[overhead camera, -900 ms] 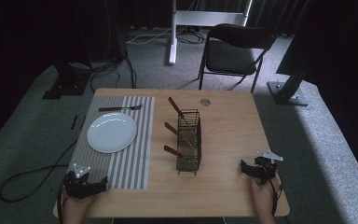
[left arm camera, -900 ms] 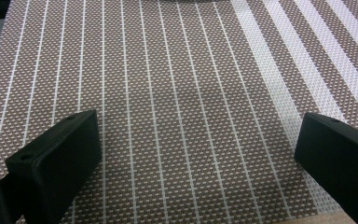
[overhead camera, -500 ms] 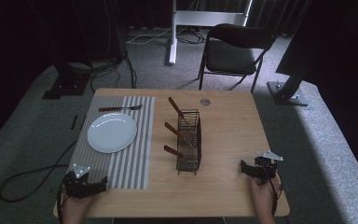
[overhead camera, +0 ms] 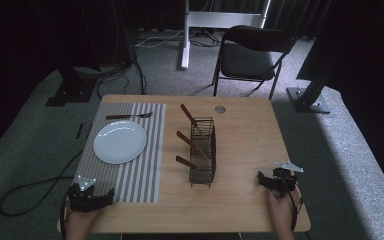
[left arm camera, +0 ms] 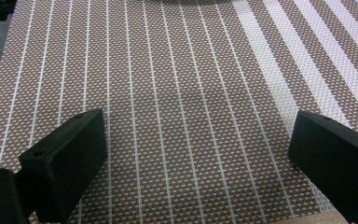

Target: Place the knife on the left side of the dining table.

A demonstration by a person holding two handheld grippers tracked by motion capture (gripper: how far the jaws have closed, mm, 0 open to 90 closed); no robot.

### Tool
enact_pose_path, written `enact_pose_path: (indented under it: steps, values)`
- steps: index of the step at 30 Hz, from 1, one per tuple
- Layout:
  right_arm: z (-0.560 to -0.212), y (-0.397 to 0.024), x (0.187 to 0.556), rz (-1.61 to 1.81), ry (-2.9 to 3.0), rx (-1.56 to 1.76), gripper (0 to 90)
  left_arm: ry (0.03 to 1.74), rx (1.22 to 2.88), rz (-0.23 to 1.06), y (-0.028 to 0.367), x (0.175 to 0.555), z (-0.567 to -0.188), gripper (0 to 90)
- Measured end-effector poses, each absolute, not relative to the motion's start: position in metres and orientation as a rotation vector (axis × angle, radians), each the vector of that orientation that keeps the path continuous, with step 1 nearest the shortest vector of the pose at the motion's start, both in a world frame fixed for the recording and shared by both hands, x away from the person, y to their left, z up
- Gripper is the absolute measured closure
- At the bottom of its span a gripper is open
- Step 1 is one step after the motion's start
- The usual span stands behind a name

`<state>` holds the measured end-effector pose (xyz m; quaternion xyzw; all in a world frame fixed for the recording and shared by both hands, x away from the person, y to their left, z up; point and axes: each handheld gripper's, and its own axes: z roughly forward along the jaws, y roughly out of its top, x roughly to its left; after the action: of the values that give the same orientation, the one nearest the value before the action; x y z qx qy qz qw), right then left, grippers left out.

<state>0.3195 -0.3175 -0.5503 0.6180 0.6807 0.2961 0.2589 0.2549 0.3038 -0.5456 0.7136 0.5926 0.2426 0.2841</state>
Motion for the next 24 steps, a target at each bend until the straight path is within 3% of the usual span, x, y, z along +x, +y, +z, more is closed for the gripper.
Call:
enact_pose_path:
  steps: [24]
  values:
    - [-0.550,-0.317,0.320,0.801,1.840,1.680,11.8,1.422,1.957,0.608,0.287,0.254,-0.521,5.6]
